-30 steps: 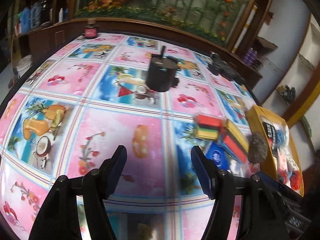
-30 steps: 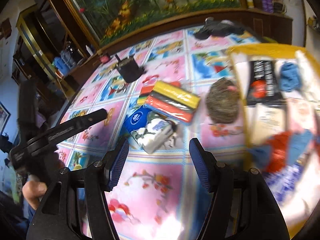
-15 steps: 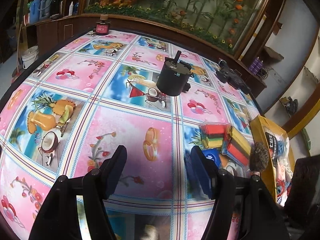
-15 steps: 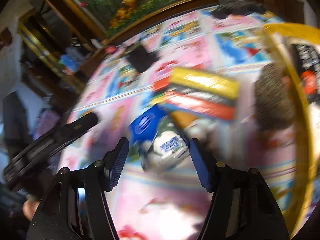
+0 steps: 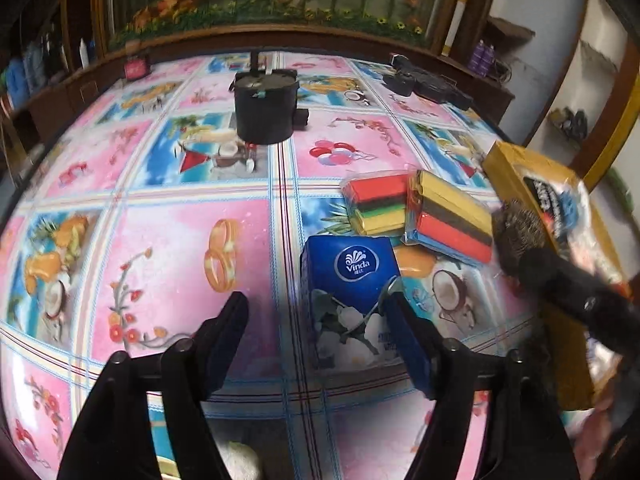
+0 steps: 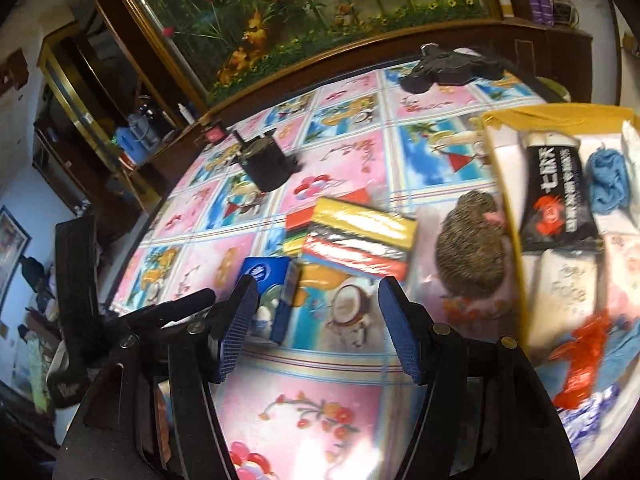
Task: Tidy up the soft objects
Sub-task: 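Grasp the Vinda tissue pack with the left tool while the right tool grasps the striped sponge pack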
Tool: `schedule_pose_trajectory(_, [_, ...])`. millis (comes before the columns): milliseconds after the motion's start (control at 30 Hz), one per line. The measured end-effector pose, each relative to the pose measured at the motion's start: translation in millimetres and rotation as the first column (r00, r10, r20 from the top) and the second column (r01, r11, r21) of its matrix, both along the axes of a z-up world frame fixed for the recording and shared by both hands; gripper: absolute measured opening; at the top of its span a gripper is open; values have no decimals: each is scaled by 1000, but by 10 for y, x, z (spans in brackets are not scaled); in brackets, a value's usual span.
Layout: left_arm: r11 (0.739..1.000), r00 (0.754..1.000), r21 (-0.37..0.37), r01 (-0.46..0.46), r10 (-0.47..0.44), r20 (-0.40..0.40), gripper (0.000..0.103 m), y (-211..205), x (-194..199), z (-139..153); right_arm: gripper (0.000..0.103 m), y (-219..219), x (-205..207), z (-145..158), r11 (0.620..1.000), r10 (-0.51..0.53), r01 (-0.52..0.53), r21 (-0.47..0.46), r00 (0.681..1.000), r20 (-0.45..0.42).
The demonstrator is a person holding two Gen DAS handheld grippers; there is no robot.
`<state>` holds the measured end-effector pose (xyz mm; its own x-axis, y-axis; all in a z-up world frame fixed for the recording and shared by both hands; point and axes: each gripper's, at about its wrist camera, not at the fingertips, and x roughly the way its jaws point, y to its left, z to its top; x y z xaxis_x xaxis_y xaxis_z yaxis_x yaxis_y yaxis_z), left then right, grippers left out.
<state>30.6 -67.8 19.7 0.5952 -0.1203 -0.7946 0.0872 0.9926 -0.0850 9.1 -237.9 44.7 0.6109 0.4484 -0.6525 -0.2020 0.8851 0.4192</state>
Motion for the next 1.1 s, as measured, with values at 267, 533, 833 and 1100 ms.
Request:
schedule_pose_trajectory(267, [996, 999, 89, -20, 18, 28, 80, -46, -24, 21, 65, 192, 142, 321, 908, 198, -164, -384, 979, 49])
schedule_pose_trajectory(533, [997, 999, 68, -44, 43, 22, 80, 29, -44, 35, 65, 535, 368, 154, 604, 494, -416, -680, 865, -91])
schedule_pose_trajectory(833, [1000, 998, 26, 15, -13, -66, 80, -36, 33, -83, 65, 607, 811, -132, 529, 499, -454, -717, 850, -169])
schedule_pose_trajectory(1100, [998, 998, 69, -7, 12, -63, 80, -70, 86, -126, 48, 511, 764, -87, 717, 363, -401, -570, 913, -185])
